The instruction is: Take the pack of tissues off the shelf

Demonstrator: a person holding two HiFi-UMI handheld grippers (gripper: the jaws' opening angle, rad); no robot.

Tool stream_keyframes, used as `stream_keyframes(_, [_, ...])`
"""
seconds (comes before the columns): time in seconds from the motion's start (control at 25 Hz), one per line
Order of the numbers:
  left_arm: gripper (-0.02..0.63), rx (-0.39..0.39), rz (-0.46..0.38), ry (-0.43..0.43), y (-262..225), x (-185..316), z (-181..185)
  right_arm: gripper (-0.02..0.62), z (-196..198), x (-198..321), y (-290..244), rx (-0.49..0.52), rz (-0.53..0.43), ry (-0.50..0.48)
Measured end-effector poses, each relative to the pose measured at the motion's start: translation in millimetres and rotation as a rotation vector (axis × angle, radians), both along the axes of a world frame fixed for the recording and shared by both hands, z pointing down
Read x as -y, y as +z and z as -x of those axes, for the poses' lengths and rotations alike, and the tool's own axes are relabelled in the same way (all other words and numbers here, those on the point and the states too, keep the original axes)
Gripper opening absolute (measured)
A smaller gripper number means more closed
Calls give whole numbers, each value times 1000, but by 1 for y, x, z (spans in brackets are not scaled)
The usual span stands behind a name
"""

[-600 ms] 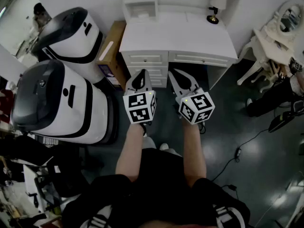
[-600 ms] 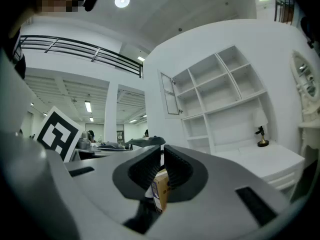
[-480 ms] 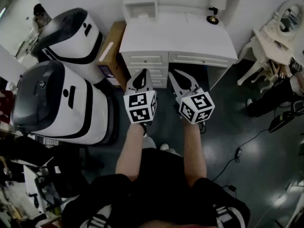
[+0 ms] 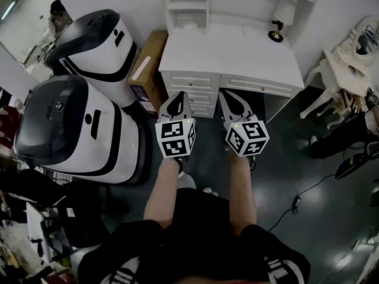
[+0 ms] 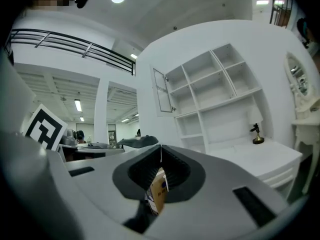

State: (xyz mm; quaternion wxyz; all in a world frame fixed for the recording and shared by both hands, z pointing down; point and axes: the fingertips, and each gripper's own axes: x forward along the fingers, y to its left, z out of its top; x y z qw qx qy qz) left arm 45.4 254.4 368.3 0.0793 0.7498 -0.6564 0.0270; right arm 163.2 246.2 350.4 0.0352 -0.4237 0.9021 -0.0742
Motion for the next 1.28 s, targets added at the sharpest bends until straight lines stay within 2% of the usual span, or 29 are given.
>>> stream_keyframes(0.28, [9,-93,-5,25,-7,38,55,20,49,38,-2,-7,26,31])
stream_keyframes(0.4, [10,-79,11,56,-7,56,71,20,69,54,-2,-8,43,44])
stream_keyframes(0.72, [9,-110,23,107,-5,94,126,20,135,85,3,-53,69,53])
stream_keyframes(0.84, [9,-124,17,108,-7,100,149,20,156,92,2,-57,68,61])
stream_keyframes(1.0, [9,-106,24,106,-4,109,174,20,187,99,2,-76,50,48])
stream_keyframes(1.28, [9,-141,4,121,-9,121,192,20,207,105,-8,-125,13,50])
